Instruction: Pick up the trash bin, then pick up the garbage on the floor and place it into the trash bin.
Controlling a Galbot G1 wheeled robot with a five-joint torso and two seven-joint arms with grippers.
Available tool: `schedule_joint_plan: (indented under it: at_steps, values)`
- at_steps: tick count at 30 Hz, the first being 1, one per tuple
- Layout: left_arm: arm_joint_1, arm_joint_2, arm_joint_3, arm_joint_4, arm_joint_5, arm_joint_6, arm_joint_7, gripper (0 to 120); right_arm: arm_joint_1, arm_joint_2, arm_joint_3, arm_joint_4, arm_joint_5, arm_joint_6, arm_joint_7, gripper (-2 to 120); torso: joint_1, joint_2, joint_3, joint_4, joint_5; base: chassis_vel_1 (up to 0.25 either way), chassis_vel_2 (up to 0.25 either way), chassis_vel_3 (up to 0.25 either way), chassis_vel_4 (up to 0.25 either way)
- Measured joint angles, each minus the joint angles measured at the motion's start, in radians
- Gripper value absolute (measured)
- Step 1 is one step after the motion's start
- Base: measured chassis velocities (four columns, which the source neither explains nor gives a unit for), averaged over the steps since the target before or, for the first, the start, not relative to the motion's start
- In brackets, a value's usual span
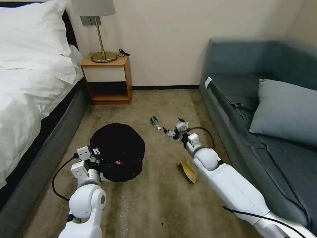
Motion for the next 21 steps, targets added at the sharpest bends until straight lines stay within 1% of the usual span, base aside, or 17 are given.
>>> schedule_joint_plan:
  at_steps: [1, 2, 4, 5, 7, 11, 13, 14, 16, 21]
  values:
    - [0.002, 0.001, 0.0, -0.002, 0.0, 0.0, 0.0, 5, -0.001, 0.016, 0.016, -0.053, -0.02, -0.001, -0.027, 100, 0.0, 0.0, 0.0, -0.0003, -0.0002, 0.0, 0.0, 0.0, 0.0]
    - [0.002, 0.001, 0.0, -0.002, 0.0, 0.0, 0.0, 5, -0.001, 0.016, 0.016, -0.053, -0.02, -0.001, -0.027, 100, 0.0, 0.0, 0.0, -0.0003, -0.0002, 0.0, 0.0, 0.0, 0.0]
    - [0.008, 0.001, -0.002, -0.005, 0.0, 0.0, 0.0, 5, 0.001, 0.038, 0.04, -0.136, -0.058, -0.003, -0.064, 100, 0.0, 0.0, 0.0, -0.0003, -0.0002, 0.0, 0.0, 0.0, 0.0]
    - [0.008, 0.001, -0.002, -0.005, 0.0, 0.0, 0.0, 5, 0.001, 0.038, 0.04, -0.136, -0.058, -0.003, -0.064, 100, 0.0, 0.0, 0.0, -0.0003, -0.0002, 0.0, 0.0, 0.0, 0.0]
    - [0.016, 0.002, -0.004, -0.008, 0.0, 0.0, 0.0, 5, 0.013, 0.047, 0.053, -0.195, -0.09, -0.01, -0.093, 100, 0.0, 0.0, 0.0, -0.0003, -0.0005, 0.0, 0.0, 0.0, 0.0]
    - [0.022, 0.001, -0.006, -0.01, 0.0, 0.0, 0.0, 5, 0.024, 0.053, 0.062, -0.241, -0.115, -0.015, -0.109, 100, 0.0, 0.0, 0.0, -0.0001, -0.0004, 0.0, 0.0, 0.0, 0.0]
    - [0.033, 0.001, -0.009, -0.019, -0.001, -0.003, 0.0, 5, 0.04, 0.066, 0.088, -0.328, -0.168, -0.004, -0.126, 100, 0.0, 0.0, 0.0, -0.0002, -0.0005, 0.0, 0.0, 0.0, 0.0]
    - [0.033, 0.001, -0.009, -0.019, -0.001, -0.003, 0.0, 5, 0.04, 0.066, 0.088, -0.328, -0.168, -0.004, -0.126, 100, 0.0, 0.0, 0.0, -0.0002, -0.0005, 0.0, 0.0, 0.0, 0.0]
    - [0.043, 0.001, -0.013, -0.033, -0.005, -0.004, 0.001, 5, 0.049, 0.082, 0.125, -0.393, -0.218, 0.017, -0.14, 100, 0.0, 0.0, 0.0, -0.0003, -0.0004, 0.0, 0.0, 0.0, 0.0]
    - [0.045, 0.002, -0.022, -0.042, -0.012, -0.005, 0.001, 5, 0.054, 0.1, 0.181, -0.442, -0.271, 0.039, -0.164, 100, 0.0, 0.0, 0.0, -0.0002, -0.0004, 0.0, 0.0, 0.0, 0.0]
